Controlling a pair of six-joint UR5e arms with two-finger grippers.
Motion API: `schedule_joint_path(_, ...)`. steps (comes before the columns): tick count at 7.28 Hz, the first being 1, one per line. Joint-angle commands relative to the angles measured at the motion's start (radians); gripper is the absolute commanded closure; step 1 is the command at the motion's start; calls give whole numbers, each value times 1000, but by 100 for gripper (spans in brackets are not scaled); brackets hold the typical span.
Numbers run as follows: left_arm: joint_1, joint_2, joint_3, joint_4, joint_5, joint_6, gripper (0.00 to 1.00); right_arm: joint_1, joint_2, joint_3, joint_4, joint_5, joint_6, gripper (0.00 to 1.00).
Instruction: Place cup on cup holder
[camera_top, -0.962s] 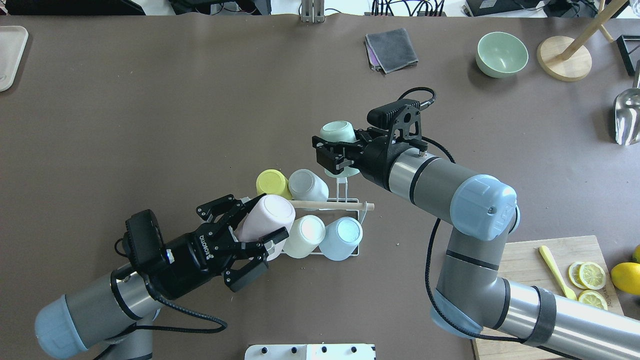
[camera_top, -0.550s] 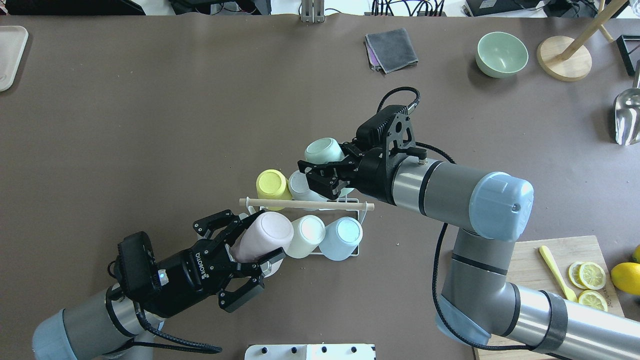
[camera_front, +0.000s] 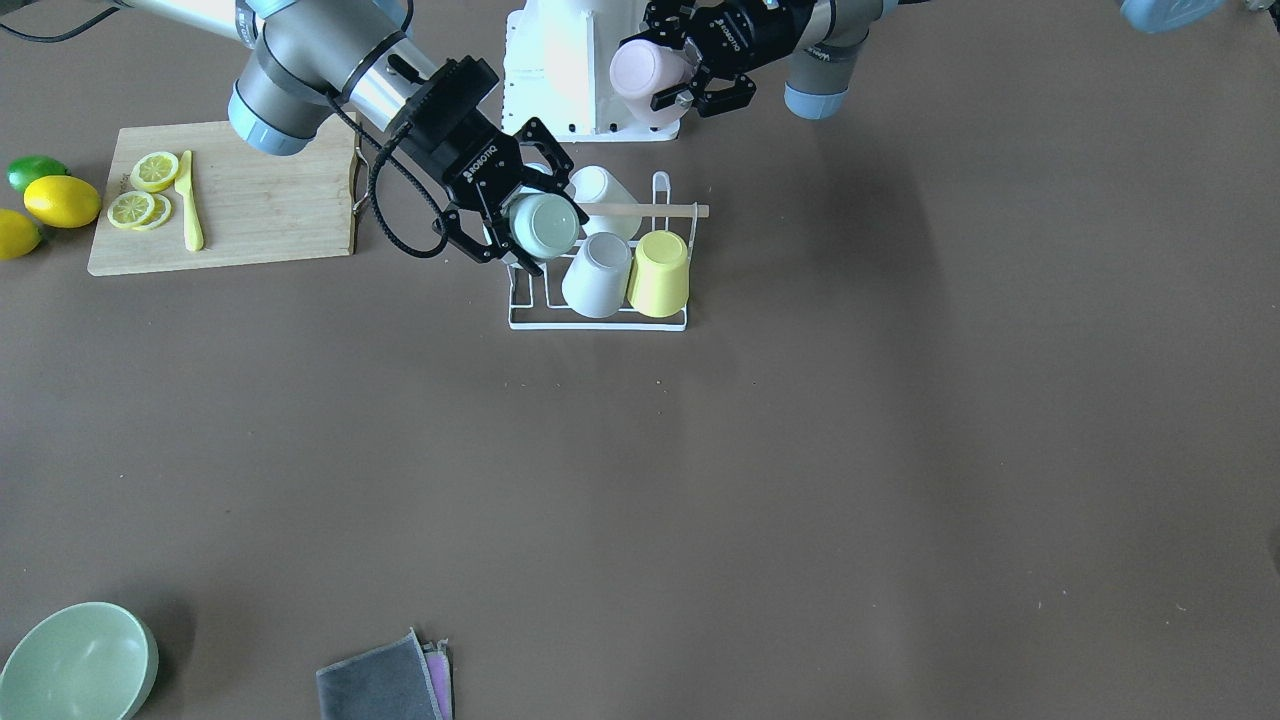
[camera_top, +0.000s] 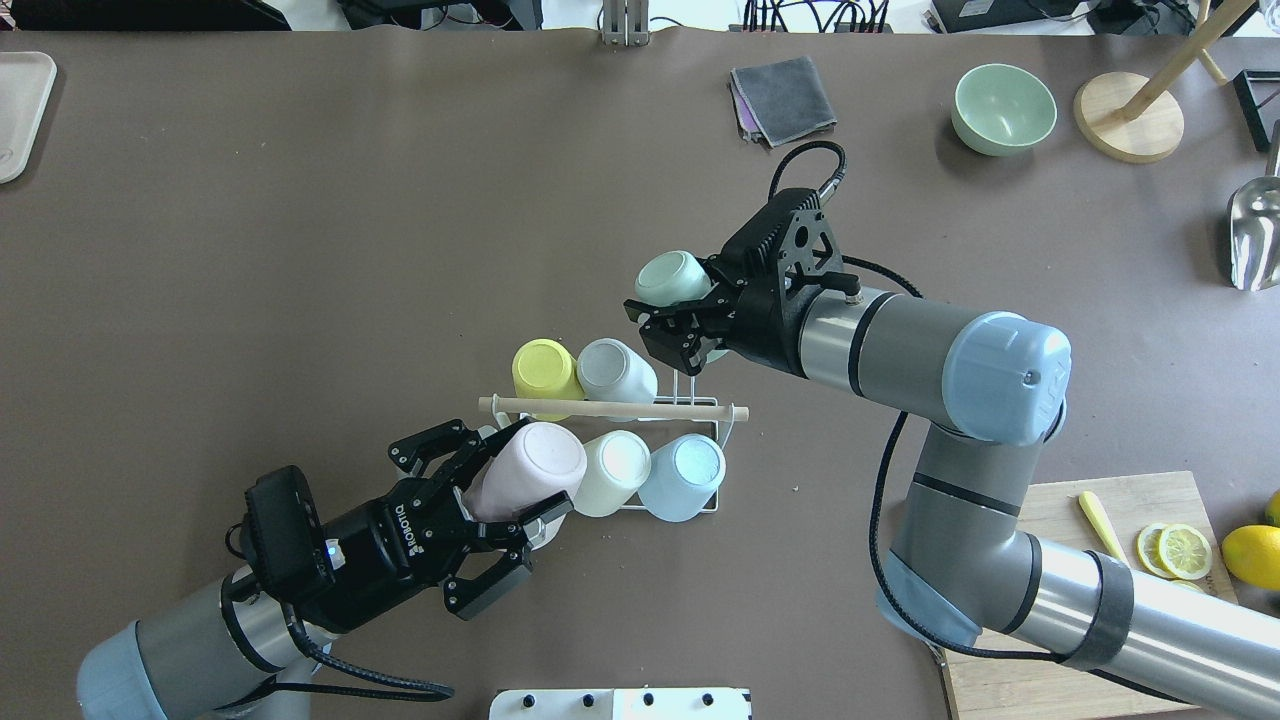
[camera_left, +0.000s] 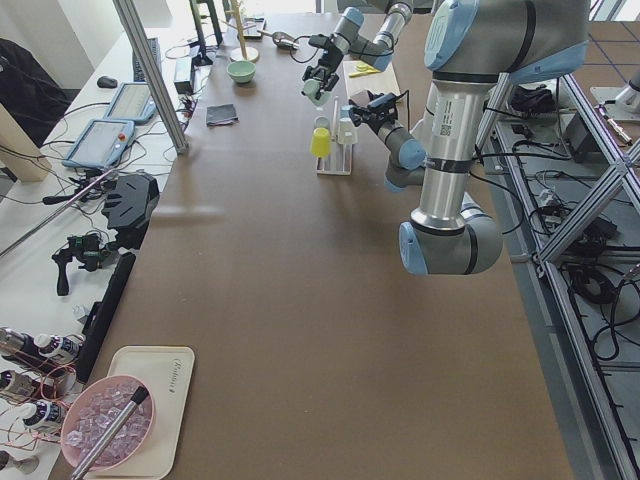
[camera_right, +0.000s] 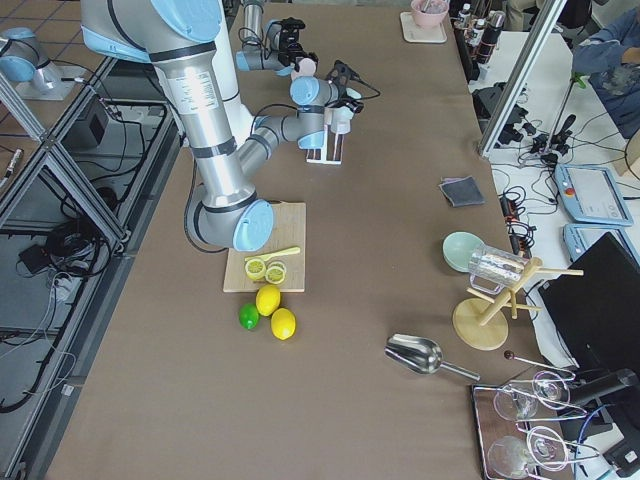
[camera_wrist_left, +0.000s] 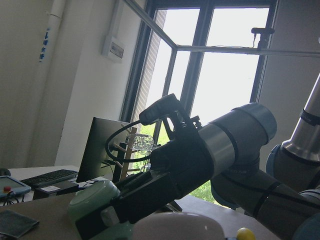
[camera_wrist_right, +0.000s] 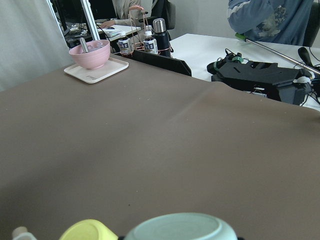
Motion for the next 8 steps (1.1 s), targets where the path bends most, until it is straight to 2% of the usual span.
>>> schedule_joint_path(1, 2, -6, 30, 1, 2, 0, 100, 14, 17, -25, 0, -9, -6, 100)
schedule_joint_path(3, 0, -7, 51, -1, 3, 0, 100, 4, 27, -25, 0, -9, 2, 100)
schedule_joint_path(5, -7, -7, 60, -2, 49, 2, 100, -16, 26, -41, 1, -15, 1, 100)
schedule_joint_path(8, -26, -6, 63, -1, 51, 0, 100, -34, 32, -66, 4, -32, 1, 100)
